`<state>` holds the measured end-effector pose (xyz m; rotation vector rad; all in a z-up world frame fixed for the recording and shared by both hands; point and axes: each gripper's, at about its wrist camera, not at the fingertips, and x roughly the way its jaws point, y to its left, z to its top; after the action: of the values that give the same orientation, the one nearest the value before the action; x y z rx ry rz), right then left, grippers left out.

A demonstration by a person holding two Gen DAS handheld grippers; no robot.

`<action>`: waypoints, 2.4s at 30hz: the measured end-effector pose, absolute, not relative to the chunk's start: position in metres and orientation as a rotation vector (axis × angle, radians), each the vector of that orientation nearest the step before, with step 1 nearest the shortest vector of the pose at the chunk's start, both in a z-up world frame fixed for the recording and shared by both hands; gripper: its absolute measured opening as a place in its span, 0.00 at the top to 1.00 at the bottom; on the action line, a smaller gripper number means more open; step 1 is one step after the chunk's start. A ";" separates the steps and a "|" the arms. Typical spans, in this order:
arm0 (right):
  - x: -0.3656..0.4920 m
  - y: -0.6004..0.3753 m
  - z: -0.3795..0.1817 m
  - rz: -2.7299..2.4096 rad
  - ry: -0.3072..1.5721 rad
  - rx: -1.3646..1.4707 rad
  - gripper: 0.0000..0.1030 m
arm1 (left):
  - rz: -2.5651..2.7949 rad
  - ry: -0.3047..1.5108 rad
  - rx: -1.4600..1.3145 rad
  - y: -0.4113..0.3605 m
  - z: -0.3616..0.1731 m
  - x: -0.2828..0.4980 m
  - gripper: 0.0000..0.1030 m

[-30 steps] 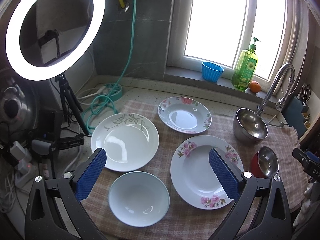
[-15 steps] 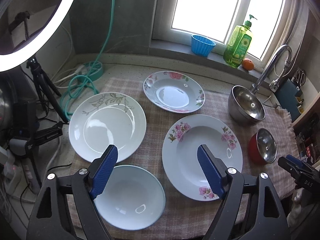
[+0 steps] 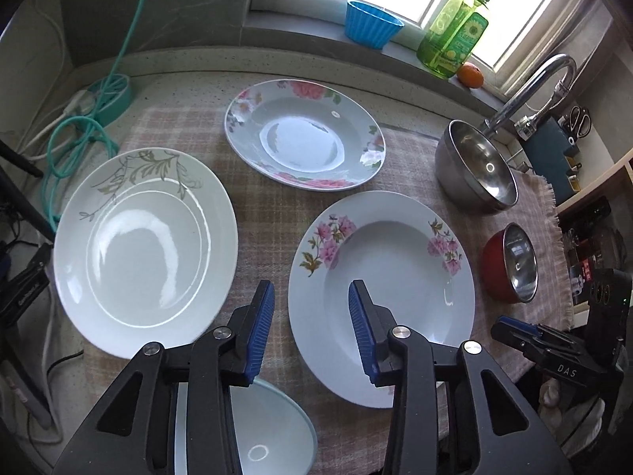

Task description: Organize plates and bowls

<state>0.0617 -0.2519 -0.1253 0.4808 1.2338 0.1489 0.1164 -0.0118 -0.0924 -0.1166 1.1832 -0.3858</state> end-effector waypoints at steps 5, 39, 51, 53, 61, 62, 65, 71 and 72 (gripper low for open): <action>0.071 -0.250 -0.133 0.141 1.249 0.489 0.64 | -0.414 1.228 -0.118 -0.015 -0.103 0.134 0.67; 0.094 -0.245 -0.156 0.170 1.327 0.516 0.79 | -0.431 1.353 -0.073 -0.030 -0.141 0.163 0.78; 0.083 -0.254 -0.155 0.166 1.343 0.487 0.78 | -0.436 1.377 -0.032 -0.041 -0.138 0.136 0.78; 0.079 -0.257 -0.155 0.170 1.344 0.481 0.78 | -0.438 1.381 -0.023 -0.042 -0.138 0.131 0.78; 0.072 -0.258 -0.154 0.184 1.352 0.458 0.78 | -0.428 1.375 -0.019 -0.044 -0.136 0.117 0.78; 0.071 -0.258 -0.154 0.186 1.353 0.455 0.78 | -0.427 1.374 -0.016 -0.045 -0.136 0.116 0.78; 0.068 -0.259 -0.153 0.189 1.356 0.449 0.77 | -0.426 1.372 -0.006 -0.048 -0.135 0.111 0.78; 0.069 -0.256 -0.154 0.190 1.360 0.444 0.77 | -0.431 1.363 0.013 -0.051 -0.134 0.104 0.78; 0.070 -0.255 -0.154 0.188 1.360 0.442 0.77 | -0.430 1.364 0.014 -0.051 -0.134 0.104 0.78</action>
<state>0.0697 -0.2554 -0.1544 0.4421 1.3601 0.1884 0.1036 -0.0506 -0.1343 0.0135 1.3636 -0.4303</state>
